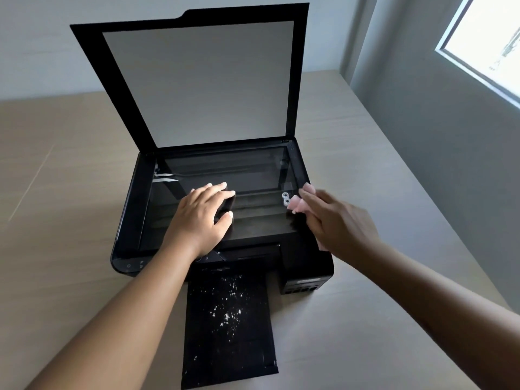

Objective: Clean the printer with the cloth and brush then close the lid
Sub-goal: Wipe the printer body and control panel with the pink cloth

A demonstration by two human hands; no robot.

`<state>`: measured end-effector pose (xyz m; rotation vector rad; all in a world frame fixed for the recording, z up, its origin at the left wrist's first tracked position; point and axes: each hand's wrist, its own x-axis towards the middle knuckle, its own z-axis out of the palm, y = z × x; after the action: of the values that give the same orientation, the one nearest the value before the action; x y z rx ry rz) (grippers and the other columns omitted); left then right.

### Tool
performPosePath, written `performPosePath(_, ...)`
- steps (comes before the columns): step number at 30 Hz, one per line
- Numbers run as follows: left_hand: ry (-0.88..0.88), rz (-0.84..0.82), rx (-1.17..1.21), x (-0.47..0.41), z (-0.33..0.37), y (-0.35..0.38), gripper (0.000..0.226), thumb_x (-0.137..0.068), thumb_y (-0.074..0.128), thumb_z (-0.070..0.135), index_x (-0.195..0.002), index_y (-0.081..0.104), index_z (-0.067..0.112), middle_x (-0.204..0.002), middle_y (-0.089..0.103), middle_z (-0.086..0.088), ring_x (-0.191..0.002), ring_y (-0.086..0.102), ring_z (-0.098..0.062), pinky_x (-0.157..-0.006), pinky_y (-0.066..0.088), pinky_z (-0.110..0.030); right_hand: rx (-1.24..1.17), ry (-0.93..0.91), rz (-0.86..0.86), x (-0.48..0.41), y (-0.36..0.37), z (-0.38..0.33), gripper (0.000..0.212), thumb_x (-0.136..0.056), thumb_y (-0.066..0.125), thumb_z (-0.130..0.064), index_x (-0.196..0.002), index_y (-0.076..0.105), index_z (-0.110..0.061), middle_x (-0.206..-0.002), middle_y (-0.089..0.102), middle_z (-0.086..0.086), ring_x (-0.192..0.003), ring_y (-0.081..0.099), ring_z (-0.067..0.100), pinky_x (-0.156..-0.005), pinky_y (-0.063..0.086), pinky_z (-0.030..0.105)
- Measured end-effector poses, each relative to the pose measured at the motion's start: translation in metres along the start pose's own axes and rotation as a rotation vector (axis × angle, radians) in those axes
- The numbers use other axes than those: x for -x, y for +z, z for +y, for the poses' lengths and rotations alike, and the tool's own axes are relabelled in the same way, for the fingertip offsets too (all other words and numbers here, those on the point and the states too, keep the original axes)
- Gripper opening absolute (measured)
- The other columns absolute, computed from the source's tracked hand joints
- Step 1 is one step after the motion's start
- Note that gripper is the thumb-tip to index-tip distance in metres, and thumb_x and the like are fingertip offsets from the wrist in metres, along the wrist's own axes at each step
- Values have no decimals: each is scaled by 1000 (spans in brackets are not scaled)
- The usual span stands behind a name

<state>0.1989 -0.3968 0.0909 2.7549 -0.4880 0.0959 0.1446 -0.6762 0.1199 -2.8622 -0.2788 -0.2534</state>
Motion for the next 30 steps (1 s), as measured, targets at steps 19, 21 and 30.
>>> performPosePath(19,2,-8,-28,2,1,0,48,-87,36,45,-133,45,34,-150,37,9,-141,26,-16,-117,17,-40,57,-58,266,57,34,-13,37,-88,52,-29,-124,61,-27,-139,53,-8,-74,60,31,-61,51,37)
performPosePath(21,1,-7,-26,2,2,0,49,-86,36,46,-133,45,33,-150,37,9,-141,26,-16,-117,16,-39,39,-103,358,55,37,-13,35,-89,54,-27,-123,64,-28,-135,58,-6,-76,60,30,-66,52,39)
performPosePath(30,0,-3,-7,4,2,1,50,-86,38,45,-134,46,32,-151,37,8,-142,25,-17,-118,14,-39,-75,-31,613,41,20,-15,31,-85,63,-13,-114,70,-23,-127,50,-8,-85,54,28,-73,48,40)
